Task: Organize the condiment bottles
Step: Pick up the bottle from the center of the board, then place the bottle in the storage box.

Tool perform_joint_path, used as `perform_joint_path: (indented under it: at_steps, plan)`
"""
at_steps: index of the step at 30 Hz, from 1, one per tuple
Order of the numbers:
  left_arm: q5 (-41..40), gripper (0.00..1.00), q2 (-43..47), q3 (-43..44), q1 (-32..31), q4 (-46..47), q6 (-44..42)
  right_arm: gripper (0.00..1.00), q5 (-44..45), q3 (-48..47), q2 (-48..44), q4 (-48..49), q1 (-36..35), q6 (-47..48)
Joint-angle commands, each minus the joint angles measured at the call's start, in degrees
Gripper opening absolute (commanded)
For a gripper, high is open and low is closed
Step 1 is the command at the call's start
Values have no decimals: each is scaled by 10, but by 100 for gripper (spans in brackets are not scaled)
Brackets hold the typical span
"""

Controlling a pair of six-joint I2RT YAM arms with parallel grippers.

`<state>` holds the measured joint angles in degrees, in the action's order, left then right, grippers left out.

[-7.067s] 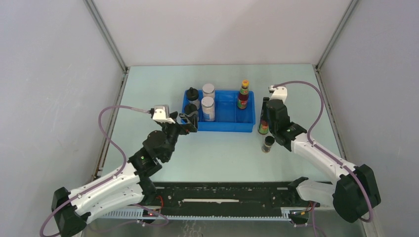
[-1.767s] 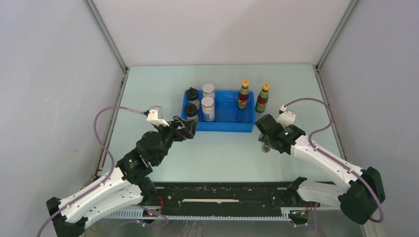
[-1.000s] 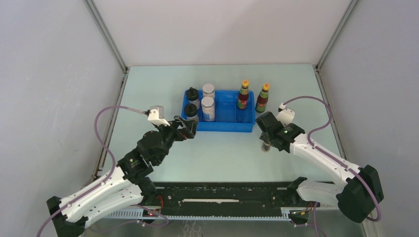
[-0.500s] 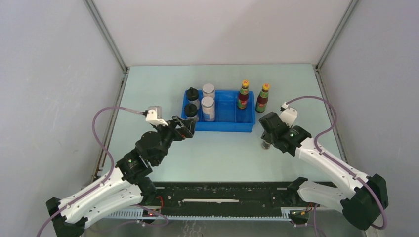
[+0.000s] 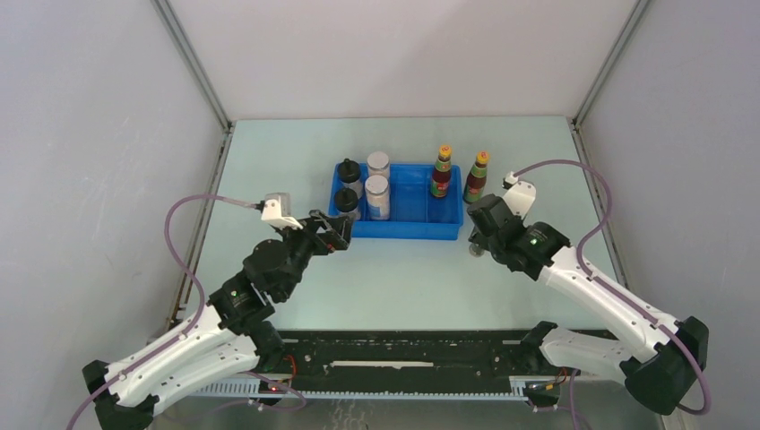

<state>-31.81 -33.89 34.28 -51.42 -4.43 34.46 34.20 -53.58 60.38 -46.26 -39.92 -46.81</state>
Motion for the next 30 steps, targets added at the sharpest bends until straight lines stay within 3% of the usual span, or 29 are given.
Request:
perform_joint_path:
  at_steps: [1, 17, 30]
  plan:
    - [-16, 99, 6, 14, -4, -2, -13, 0, 33, -49, 8, 3, -13, 26]
    - [-24, 99, 4, 21, -4, 1, -20, 0, 25, -167, 100, 58, -29, 127]
    - [-29, 99, 0, 23, -4, 5, -26, 0, -23, -314, 259, 103, -28, 212]
